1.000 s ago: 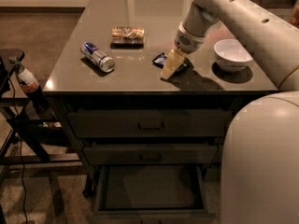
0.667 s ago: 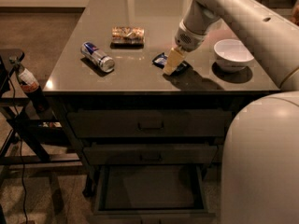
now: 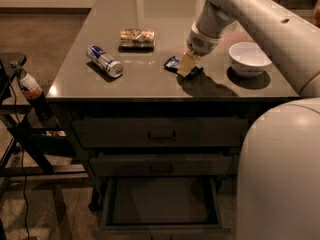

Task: Place rxbar blueberry into bottom drawer

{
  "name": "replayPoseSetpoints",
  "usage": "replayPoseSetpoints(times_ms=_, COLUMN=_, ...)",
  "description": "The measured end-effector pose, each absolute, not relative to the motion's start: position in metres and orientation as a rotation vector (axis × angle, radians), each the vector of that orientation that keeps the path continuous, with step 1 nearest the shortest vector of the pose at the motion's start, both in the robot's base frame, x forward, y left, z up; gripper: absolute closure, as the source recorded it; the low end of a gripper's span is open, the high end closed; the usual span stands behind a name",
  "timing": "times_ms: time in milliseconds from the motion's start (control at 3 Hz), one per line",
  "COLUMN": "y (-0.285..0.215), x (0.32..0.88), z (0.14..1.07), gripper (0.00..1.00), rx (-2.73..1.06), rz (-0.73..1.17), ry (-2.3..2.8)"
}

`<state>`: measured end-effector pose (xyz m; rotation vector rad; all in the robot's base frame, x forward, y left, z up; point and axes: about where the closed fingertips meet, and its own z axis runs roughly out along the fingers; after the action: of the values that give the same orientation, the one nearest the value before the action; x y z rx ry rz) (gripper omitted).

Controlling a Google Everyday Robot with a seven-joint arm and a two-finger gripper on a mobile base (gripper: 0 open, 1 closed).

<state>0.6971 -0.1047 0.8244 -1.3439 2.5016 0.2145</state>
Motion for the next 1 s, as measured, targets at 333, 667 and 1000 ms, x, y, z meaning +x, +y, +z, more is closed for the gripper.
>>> replayPoseSetpoints(times_ms=333, y=-0.105, x=0.697, z=0.833, gripper=1.00, rx=-1.344, rz=0.214, ry=2.502)
replayPoseSetpoints(times_ms=667, y=-0.105, x=0.697, z=0.842, gripper=1.00, rx=-1.344, rz=0.214, ry=2.502)
replayPoseSetpoints(times_ms=1000, y=-0.101, x=0.649, z=0.837, gripper=1.00, rx=-1.415, rz=0.203, ry=2.501)
